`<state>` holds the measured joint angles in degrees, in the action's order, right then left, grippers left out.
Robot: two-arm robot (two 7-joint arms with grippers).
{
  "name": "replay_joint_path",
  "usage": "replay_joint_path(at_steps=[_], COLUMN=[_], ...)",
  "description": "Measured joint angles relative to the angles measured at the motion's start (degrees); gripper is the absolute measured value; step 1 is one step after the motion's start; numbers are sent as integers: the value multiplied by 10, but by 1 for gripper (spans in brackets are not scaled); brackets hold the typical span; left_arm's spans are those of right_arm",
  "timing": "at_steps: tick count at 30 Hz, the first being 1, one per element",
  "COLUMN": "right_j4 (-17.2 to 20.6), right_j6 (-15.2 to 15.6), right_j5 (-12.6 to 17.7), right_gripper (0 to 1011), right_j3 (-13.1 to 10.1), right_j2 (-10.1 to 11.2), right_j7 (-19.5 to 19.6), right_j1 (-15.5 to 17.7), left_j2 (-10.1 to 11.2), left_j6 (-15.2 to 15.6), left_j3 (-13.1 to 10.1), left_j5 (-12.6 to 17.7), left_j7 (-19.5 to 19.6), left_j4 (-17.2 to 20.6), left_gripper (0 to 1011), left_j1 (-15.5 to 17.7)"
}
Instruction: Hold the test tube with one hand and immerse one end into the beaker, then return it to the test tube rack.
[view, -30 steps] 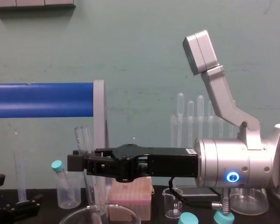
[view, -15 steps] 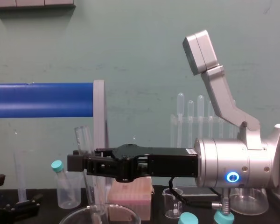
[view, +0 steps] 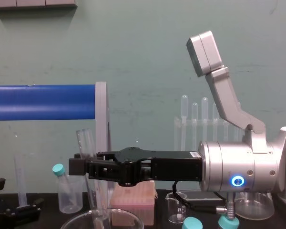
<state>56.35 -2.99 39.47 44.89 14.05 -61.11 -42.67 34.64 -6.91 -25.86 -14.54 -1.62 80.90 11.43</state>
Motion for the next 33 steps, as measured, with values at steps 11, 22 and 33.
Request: replay_joint_path(at_steps=[11,22,33], right_j4=[0,0,0], right_j6=[0,0,0], right_j5=[0,0,0], right_gripper=[234,233,233], right_j3=[0,0,0], right_j2=[0,0,0], right_j7=[0,0,0], right_j1=[0,0,0], left_j2=[0,0,0], left_j6=[0,0,0], left_j3=[0,0,0], left_j5=[0,0,0], left_j7=[0,0,0], left_j4=[0,0,0], left_gripper=[1000,1000,1000], left_j1=[0,0,0])
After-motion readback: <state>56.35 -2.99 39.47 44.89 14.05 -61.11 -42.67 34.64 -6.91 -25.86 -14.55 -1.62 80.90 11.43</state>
